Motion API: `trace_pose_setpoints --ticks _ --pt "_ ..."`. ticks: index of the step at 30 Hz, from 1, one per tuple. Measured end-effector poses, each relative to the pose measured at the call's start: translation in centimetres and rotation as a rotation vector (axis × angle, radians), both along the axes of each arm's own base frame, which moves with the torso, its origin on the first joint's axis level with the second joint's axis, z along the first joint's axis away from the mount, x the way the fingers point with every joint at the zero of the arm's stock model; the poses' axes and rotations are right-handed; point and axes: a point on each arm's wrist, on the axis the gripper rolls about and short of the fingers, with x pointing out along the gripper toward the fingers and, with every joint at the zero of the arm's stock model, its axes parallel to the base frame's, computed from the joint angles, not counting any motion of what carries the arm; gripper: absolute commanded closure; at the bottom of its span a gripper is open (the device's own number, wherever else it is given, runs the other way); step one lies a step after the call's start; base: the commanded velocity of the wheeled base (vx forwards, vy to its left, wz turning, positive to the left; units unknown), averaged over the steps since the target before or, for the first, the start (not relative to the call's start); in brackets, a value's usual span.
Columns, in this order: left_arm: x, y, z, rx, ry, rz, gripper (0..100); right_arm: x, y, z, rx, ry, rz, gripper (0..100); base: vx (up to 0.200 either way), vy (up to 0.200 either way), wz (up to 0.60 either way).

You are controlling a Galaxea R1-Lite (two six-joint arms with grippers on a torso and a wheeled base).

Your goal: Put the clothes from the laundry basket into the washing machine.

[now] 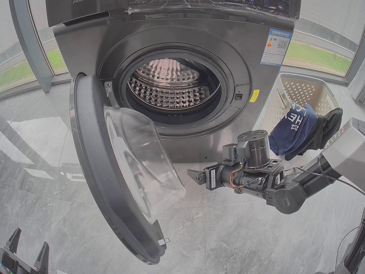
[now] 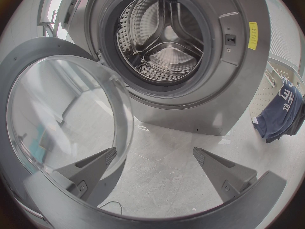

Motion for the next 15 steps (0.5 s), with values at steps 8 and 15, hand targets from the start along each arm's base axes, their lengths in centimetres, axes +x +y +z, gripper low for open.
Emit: trace_pose_setpoints --ticks 8,15 --pt "0.0 0.0 0.0 0.0 0.0 0.0 0 -0.6 2.5 -0.5 0.001 -0.003 0.055 0 0.0 0.0 0.0" --pt "0.0 0.0 0.0 0.0 0.0 -0.001 0 -1.0 3.5 -0.2 0.014 -0.016 0.08 0 0.0 0.0 0.0"
